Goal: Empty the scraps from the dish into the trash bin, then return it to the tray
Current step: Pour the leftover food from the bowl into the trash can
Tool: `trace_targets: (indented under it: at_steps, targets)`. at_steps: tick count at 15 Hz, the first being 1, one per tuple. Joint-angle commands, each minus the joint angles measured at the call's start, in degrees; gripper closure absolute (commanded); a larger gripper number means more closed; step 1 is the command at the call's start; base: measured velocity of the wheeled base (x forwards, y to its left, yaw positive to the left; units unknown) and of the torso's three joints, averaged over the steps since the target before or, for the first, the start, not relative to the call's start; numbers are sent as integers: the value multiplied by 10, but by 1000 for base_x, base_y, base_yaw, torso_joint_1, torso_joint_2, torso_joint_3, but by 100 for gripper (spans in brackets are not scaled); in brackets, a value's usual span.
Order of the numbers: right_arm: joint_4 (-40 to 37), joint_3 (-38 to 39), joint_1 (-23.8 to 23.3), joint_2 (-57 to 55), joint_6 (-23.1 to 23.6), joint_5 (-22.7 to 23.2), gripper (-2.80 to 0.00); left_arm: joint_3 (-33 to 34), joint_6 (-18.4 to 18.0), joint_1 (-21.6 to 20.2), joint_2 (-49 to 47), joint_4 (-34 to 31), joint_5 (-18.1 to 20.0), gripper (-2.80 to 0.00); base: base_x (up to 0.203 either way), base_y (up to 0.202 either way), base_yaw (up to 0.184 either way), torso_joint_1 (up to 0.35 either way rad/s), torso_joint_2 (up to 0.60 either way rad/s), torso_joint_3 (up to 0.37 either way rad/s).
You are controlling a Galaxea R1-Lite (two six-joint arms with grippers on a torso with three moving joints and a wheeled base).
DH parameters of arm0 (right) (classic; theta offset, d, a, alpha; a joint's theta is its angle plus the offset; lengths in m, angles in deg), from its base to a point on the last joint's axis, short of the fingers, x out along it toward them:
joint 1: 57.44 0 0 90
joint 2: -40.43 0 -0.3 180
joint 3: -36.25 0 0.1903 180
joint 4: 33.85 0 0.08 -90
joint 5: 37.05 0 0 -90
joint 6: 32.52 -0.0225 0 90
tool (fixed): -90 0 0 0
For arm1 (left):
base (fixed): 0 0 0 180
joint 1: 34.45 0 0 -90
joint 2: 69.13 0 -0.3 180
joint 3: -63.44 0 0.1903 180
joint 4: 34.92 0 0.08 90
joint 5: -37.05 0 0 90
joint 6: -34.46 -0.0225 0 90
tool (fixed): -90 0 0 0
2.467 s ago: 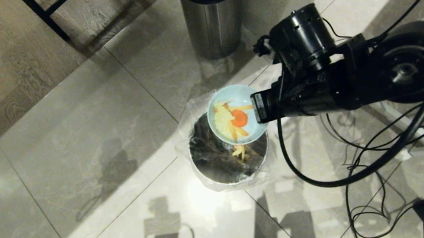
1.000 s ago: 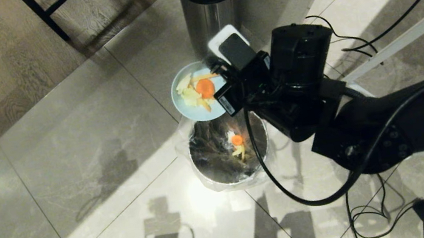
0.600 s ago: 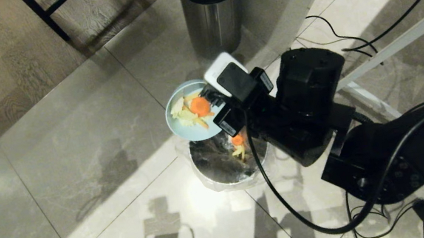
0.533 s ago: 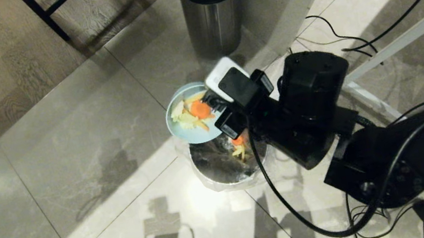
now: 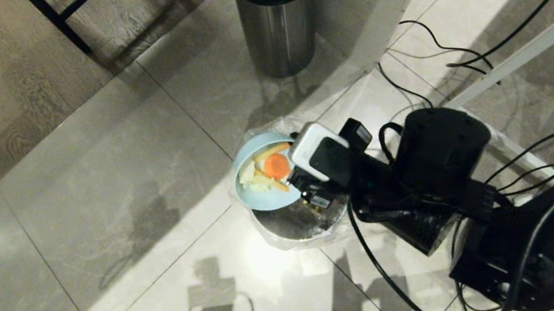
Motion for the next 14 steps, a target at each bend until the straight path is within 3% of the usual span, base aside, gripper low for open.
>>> trace_targets:
  at_steps: [1, 9, 14]
  targets:
    - [35, 24, -8, -15, 15, -1, 0, 0, 0, 0, -1, 0, -1, 0, 0, 0, 0, 0, 0, 0]
    - [69, 17, -66, -40, 44, -1, 0, 0, 0, 0, -1, 0, -1, 0, 0, 0, 0, 0, 0, 0]
    - [130, -72, -69, -106, 91, 2, 0, 0, 0, 0, -1, 0, -1, 0, 0, 0, 0, 0, 0, 0]
